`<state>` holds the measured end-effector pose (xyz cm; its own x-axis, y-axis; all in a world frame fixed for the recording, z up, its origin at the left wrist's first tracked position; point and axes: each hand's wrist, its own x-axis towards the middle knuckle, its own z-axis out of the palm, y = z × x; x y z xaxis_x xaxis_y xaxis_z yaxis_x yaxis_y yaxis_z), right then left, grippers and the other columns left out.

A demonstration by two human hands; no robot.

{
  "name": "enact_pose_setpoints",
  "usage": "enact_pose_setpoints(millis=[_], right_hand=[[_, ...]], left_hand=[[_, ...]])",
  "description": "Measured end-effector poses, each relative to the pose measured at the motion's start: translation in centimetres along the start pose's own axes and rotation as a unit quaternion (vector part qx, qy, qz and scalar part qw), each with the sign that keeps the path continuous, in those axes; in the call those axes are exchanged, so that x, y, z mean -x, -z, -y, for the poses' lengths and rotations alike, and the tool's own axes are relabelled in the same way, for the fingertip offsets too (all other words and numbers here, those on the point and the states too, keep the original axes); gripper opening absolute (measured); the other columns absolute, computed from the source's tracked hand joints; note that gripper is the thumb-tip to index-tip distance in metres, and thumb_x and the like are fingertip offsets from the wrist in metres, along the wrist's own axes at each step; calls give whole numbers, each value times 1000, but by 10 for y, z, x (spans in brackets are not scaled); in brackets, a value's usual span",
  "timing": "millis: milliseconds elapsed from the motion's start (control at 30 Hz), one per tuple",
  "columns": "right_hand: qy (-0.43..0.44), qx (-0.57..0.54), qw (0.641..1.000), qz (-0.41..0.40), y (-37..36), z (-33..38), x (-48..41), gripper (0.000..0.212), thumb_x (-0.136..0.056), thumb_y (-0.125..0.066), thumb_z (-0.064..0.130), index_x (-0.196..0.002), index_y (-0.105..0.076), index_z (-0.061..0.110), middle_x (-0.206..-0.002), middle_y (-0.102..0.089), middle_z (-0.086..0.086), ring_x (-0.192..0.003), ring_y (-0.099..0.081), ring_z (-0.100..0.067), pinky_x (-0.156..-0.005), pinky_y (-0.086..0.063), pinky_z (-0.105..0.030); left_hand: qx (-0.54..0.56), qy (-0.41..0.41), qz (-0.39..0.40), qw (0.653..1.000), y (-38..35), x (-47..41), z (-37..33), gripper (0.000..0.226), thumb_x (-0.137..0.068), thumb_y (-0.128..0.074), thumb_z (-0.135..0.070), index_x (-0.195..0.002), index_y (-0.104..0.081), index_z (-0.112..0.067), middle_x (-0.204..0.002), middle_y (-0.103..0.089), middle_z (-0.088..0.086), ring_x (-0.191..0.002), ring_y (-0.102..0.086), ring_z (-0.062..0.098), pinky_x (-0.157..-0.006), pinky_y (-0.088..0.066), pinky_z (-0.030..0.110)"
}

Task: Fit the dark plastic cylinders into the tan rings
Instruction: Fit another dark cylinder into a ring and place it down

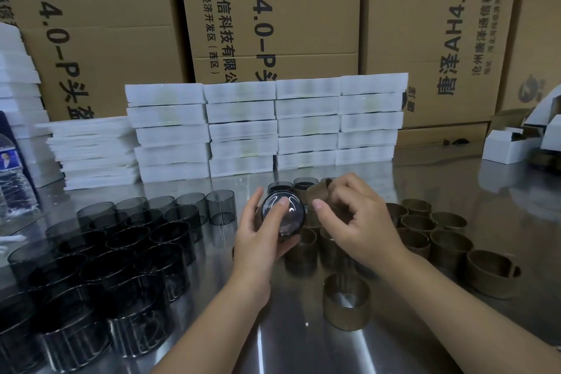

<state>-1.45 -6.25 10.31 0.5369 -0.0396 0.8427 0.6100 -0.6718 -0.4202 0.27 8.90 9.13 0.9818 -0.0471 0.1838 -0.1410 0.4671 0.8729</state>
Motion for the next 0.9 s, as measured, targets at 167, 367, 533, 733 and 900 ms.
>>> enact_pose_setpoints(millis=[167, 367, 533, 733, 900], right_hand=[[10, -21, 1000, 11, 0, 3, 0, 36, -71, -76, 35, -90, -48, 23, -96, -46, 7, -90, -56, -12, -77, -51, -27], [-1, -70, 996, 56, -1, 9, 3, 58, -65, -75, 50, -112, -41, 47, -116, -55, 10, -112, -57, -5, -98, -48, -25], [47, -75, 991, 96, -1, 9, 5, 66, -70, -83, 27, -124, -46, 30, -121, -55, 4, -116, -58, -9, -99, -49, -30], [97, -31, 986, 133, -1, 13, 5, 66, -79, -72, 14, -137, -43, 14, -133, -48, 4, -126, -45, 0, -104, -35, -14], [-20, -80, 983, 163, -2, 15, 5, 63, -85, -56, 45, -140, -27, 41, -139, -41, 20, -130, -37, 9, -104, -30, -9]], left_hand=[[38, 34, 14, 999, -1, -3, 2, 71, -58, -74, -46, -123, -63, -19, -108, -66, 14, -92, -70, 20, -74, -60, 31], [11, 62, 49, 997, 0, -5, 2, 93, -53, -68, -67, -128, -59, -14, -115, -70, 18, -108, -68, 27, -84, -59, 34], [-7, 71, 73, 995, 1, -3, 6, 76, -64, -78, -62, -124, -60, -19, -117, -71, 10, -106, -69, 18, -92, -55, 36], [2, 77, 102, 992, 4, -2, 6, 79, -61, -83, -38, -132, -54, -18, -115, -71, 10, -104, -70, 22, -77, -58, 30], [30, 62, 94, 993, 5, -3, 5, 78, -67, -77, -26, -138, -47, -12, -110, -71, 10, -95, -72, 20, -71, -57, 28]])
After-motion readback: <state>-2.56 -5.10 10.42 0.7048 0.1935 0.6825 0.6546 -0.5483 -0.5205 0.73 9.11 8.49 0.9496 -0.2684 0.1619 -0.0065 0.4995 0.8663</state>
